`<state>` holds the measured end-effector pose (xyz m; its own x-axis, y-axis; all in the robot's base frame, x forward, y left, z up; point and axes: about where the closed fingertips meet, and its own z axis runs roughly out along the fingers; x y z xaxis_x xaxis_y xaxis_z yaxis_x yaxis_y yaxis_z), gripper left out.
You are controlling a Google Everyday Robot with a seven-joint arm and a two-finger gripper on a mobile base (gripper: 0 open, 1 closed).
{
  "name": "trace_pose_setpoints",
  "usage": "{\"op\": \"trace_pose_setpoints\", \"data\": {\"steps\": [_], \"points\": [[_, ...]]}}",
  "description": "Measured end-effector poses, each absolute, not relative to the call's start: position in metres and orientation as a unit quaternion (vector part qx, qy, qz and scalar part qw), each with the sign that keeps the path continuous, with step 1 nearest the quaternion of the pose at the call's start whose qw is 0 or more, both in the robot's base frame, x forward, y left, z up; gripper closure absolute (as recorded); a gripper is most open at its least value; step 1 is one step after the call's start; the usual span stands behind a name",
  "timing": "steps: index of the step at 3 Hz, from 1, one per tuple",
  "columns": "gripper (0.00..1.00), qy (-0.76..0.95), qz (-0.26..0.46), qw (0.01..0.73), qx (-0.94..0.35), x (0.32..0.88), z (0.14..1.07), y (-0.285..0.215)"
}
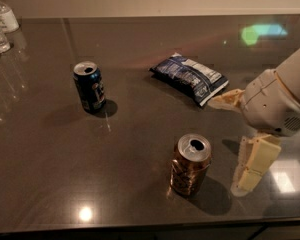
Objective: Move orange can near pepsi can
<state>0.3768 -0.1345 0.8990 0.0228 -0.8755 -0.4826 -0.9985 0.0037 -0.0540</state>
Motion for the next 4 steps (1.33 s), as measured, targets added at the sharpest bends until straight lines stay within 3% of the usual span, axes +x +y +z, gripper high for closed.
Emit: {"op": "trace_pose_setpoints", "data": {"steps": [3, 4], "points": [[0.0, 0.615, 0.247, 0.222, -0.716, 0.353, 0.892, -0.076], [0.18, 0.606, 0.264, 0.222, -0.717, 0.349, 0.897, -0.068]]}}
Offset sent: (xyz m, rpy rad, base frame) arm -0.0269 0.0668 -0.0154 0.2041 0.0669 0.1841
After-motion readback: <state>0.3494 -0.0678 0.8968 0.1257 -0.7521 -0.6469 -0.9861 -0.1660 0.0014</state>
